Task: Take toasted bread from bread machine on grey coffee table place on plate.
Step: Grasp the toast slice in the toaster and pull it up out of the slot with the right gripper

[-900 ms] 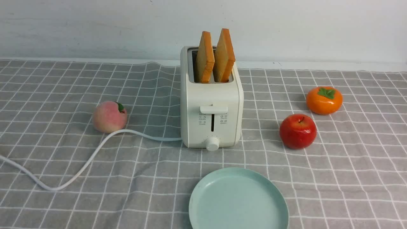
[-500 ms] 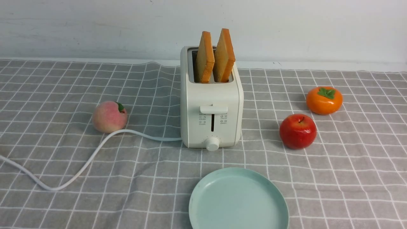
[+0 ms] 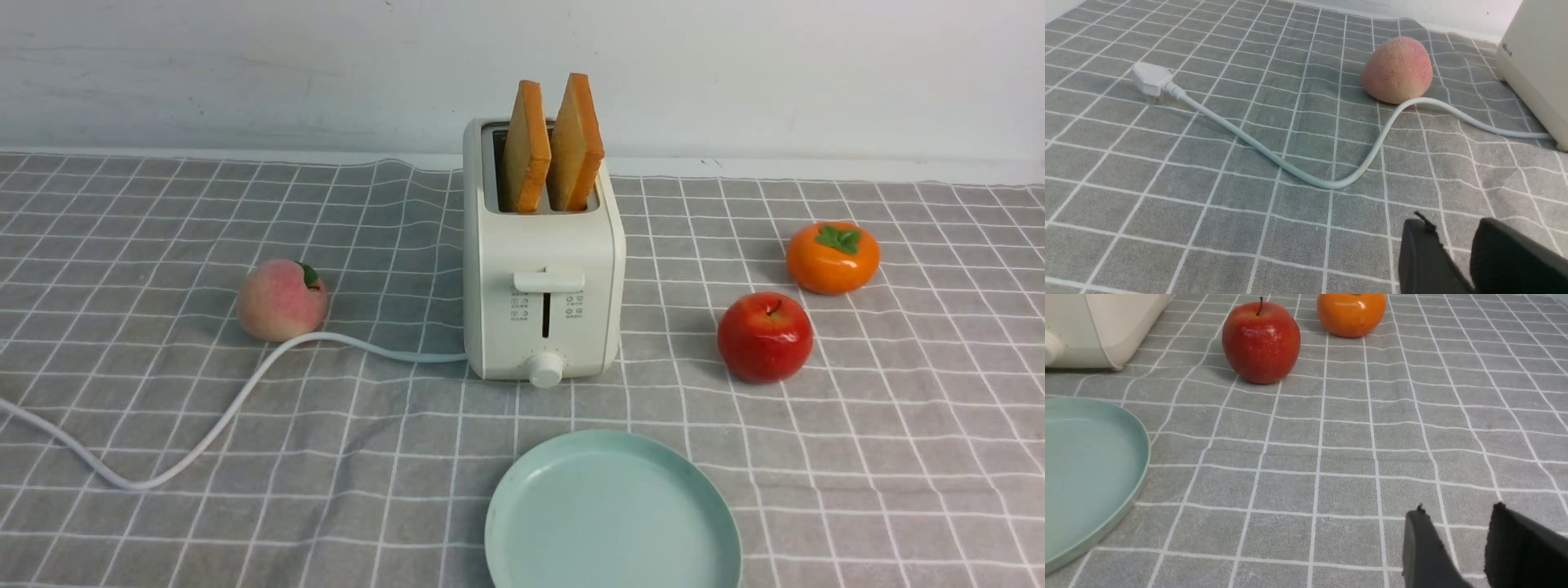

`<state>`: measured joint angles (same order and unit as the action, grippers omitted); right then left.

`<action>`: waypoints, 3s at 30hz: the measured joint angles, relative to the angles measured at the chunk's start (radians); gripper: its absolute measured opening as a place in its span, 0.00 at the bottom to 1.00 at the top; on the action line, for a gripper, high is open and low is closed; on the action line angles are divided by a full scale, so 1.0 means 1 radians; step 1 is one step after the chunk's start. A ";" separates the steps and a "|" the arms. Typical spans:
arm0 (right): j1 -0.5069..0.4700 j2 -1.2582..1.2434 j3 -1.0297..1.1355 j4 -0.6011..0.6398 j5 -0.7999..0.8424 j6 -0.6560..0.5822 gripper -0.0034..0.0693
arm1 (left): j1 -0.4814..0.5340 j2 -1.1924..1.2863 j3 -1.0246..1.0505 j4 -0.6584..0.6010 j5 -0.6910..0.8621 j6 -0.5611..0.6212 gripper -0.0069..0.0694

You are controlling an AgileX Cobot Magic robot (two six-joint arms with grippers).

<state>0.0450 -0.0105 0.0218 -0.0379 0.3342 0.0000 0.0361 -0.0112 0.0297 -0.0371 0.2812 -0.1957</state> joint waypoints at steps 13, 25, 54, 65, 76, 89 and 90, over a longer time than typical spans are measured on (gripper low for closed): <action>0.000 0.000 0.002 0.001 -0.237 0.000 0.38 | 0.000 0.000 0.001 -0.044 -0.085 0.000 0.33; 0.000 0.000 0.002 0.001 -0.318 0.000 0.38 | 0.000 0.000 0.001 -0.117 -0.178 0.000 0.35; 0.000 0.540 -0.794 -0.017 -0.233 0.279 0.38 | 0.000 0.587 -0.935 0.110 -0.004 -0.313 0.38; 0.000 0.657 -0.782 -0.293 -0.064 0.382 0.38 | -0.154 0.918 -1.007 0.099 0.221 -0.327 0.39; 0.137 0.974 -0.820 -0.176 0.091 0.453 0.38 | -0.251 1.207 -1.007 -0.210 0.476 -0.095 0.40; 0.270 1.486 -1.371 0.418 0.334 0.041 0.39 | -0.375 1.267 -1.007 -0.494 0.562 0.167 0.40; 0.270 1.535 -1.425 0.452 0.329 0.005 0.40 | -0.397 1.267 -1.007 -0.496 0.568 0.181 0.40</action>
<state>0.3147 1.5245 -1.4032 0.4143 0.6636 0.0053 -0.3608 1.2561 -0.9771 -0.5328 0.8493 -0.0150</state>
